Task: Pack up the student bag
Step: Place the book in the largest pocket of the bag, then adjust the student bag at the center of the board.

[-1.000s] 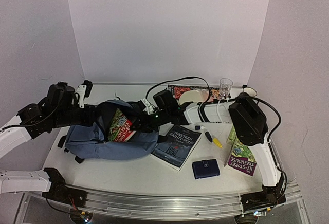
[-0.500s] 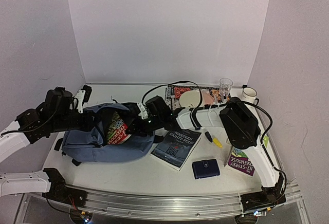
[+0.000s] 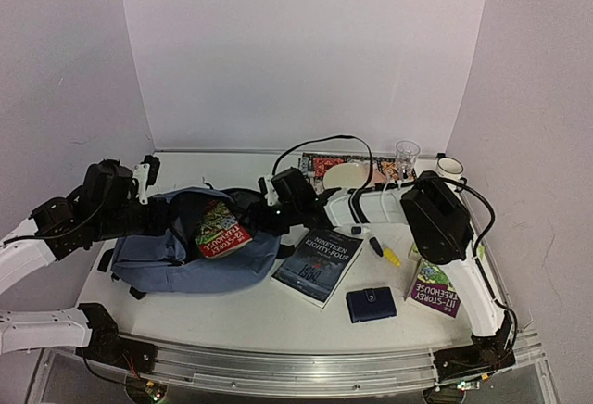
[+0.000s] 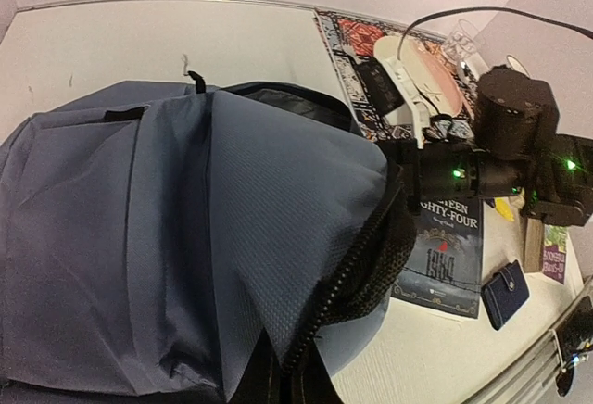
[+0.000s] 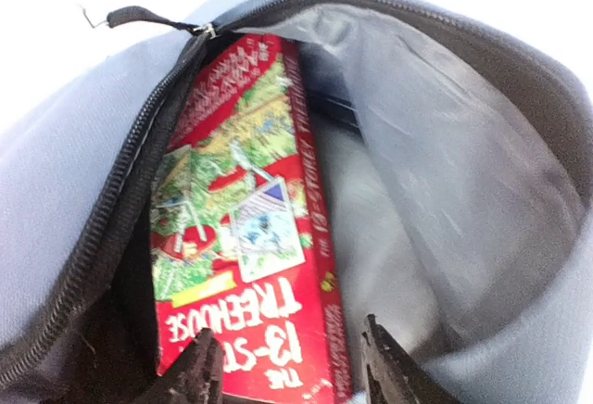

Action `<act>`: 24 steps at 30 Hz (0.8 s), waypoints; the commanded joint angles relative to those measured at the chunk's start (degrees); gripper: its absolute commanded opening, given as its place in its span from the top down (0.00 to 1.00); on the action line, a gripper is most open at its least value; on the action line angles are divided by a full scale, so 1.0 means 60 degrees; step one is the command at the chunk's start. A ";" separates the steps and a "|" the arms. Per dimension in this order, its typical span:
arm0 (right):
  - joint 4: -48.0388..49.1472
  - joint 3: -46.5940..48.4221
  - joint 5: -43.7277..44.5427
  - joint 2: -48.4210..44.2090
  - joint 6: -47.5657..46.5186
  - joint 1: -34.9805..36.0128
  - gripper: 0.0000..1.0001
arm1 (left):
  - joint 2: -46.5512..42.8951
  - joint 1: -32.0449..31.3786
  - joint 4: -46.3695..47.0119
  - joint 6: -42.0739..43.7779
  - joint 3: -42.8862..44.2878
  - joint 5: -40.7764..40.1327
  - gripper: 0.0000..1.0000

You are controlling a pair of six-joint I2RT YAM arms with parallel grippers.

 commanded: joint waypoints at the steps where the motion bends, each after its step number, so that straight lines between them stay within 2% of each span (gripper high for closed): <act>1: -0.0574 -0.0689 0.0569 -0.1244 -0.0768 -0.0021 0.44 | 0.0246 0.0026 0.0092 -0.0377 0.0205 -0.1195 1.00; 8: -0.1509 -0.1604 0.1799 -0.2832 -0.2390 -0.0156 0.25 | 0.0136 0.0027 0.0104 -0.0499 0.0100 -0.1543 1.00; 11: -0.1758 -0.1531 0.1749 -0.2655 -0.2345 -0.0446 0.23 | 0.0103 0.0026 0.0112 -0.0512 0.0019 -0.1538 1.00; 16: -0.2007 -0.0691 0.1045 -0.1509 -0.2312 -0.0541 0.23 | 0.0174 0.0033 0.0160 -0.0467 0.0071 -0.1656 1.00; 18: -0.2042 -0.0436 0.0904 -0.1124 -0.2191 -0.0538 0.29 | 0.0245 0.0026 0.0219 -0.0458 0.0098 -0.1672 1.00; 20: -0.2047 -0.0370 0.0794 -0.0878 -0.2110 -0.0535 0.39 | 0.0312 0.0026 0.0328 -0.0477 0.0072 -0.1674 1.00; 23: -0.2047 -0.0588 0.0534 -0.0949 -0.2052 -0.0475 0.64 | 0.0384 0.0025 0.0768 -0.0497 -0.0178 -0.1696 1.00; 24: -0.2047 -0.0751 0.0496 -0.1082 -0.2046 -0.0439 0.76 | 0.0440 0.0025 0.1003 -0.0547 -0.0292 -0.1725 1.00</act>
